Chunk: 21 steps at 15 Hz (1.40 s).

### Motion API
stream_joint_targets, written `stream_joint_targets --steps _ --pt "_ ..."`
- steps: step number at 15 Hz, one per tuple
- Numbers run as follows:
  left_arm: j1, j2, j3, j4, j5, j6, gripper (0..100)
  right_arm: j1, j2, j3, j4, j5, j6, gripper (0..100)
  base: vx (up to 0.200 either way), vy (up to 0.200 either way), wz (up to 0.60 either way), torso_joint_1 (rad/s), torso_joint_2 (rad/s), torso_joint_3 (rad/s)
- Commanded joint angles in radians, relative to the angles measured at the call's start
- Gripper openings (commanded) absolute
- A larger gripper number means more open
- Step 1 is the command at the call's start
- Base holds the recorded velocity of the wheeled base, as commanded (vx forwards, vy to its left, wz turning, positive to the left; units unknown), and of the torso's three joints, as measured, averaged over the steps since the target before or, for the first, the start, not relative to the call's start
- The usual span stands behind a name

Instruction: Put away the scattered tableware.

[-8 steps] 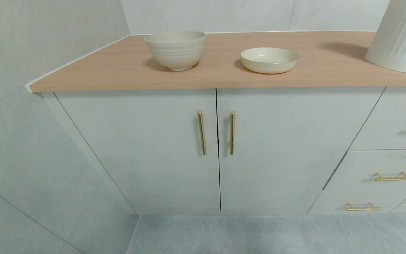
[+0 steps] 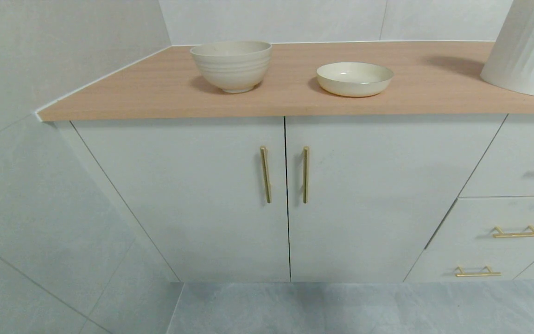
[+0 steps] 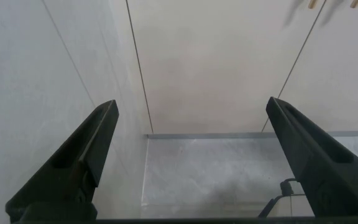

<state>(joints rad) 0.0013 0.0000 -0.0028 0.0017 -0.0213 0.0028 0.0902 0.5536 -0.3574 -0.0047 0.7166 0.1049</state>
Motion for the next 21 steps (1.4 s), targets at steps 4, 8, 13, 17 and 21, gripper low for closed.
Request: stream_joint_targets --steps 4,8,13,17,21 --pt "0.000 0.000 0.000 0.000 0.000 0.000 100 0.315 0.881 -0.337 -0.360 -0.120 0.006 100 0.000 0.000 0.00 0.000 0.00 0.000" --pt "0.000 0.000 0.000 0.000 0.000 0.000 100 0.382 1.103 -0.479 -0.509 -0.227 0.015 100 0.000 0.000 0.00 0.000 0.00 0.000" --pt "0.000 0.000 0.000 0.000 0.000 0.000 100 0.424 1.302 -0.669 -0.531 -0.250 0.047 100 0.000 0.000 0.00 0.000 0.00 0.000" --pt "0.000 0.000 0.000 0.000 0.000 0.000 100 0.437 1.378 -0.693 -0.733 -0.287 0.177 100 0.000 0.000 0.00 0.000 0.00 0.000" --pt "0.000 0.000 0.000 0.000 0.000 0.000 100 0.457 1.411 -0.722 -0.781 -0.339 0.239 100 0.000 0.000 0.00 0.000 0.00 0.000"
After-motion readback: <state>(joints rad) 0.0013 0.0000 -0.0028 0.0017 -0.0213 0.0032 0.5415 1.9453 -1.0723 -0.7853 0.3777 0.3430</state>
